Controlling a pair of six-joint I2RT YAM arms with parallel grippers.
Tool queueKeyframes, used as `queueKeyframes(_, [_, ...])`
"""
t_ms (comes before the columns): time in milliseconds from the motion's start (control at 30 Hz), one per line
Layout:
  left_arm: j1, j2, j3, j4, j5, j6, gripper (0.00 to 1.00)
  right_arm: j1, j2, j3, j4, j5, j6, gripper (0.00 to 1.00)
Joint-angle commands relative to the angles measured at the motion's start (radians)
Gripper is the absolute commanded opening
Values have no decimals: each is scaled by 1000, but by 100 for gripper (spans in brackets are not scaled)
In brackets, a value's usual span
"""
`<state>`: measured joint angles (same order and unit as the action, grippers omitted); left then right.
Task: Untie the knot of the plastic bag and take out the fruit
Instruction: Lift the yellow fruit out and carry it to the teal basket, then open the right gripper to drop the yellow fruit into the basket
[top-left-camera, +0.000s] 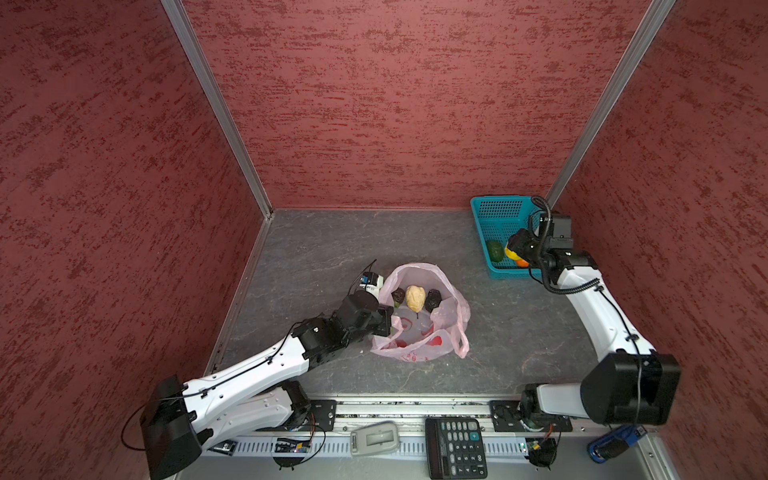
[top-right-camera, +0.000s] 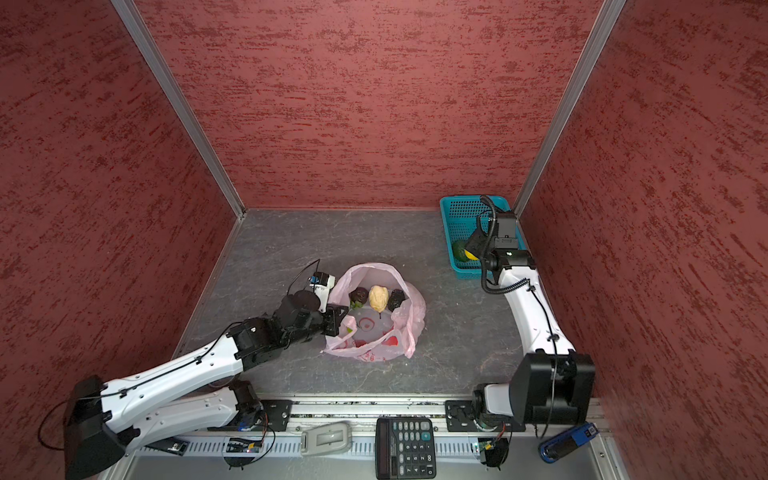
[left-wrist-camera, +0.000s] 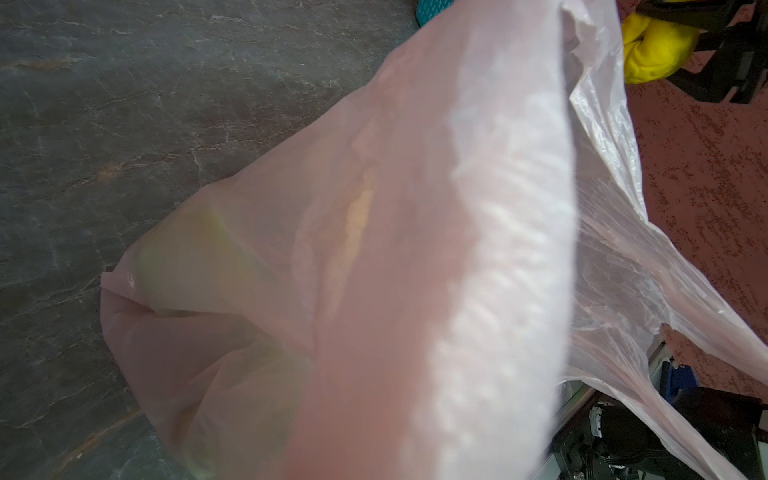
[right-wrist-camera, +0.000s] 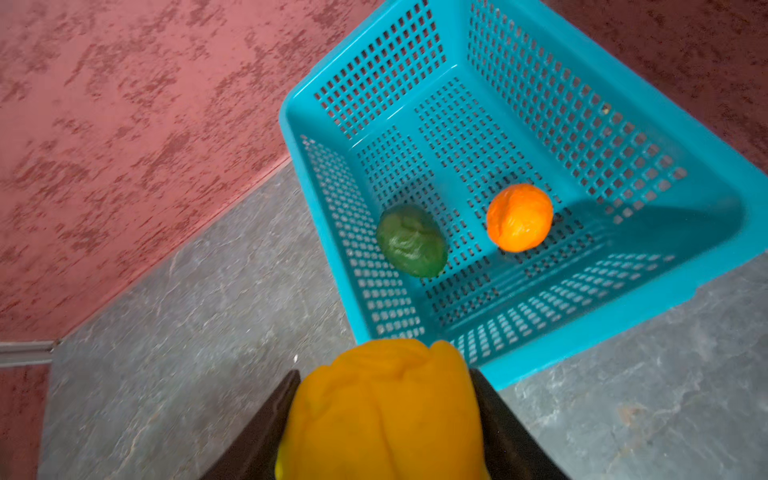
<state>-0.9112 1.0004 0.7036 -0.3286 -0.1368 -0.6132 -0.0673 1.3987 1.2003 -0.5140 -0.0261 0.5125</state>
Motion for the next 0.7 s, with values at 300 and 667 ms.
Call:
queueKeyframes(300, [-3, 27, 37, 39, -11, 6, 0, -115, 348, 177, 158, -50, -92, 58])
queueKeyframes(667, [-2, 53, 46, 58, -14, -4, 0, -115, 520, 252, 134, -71, -108, 70])
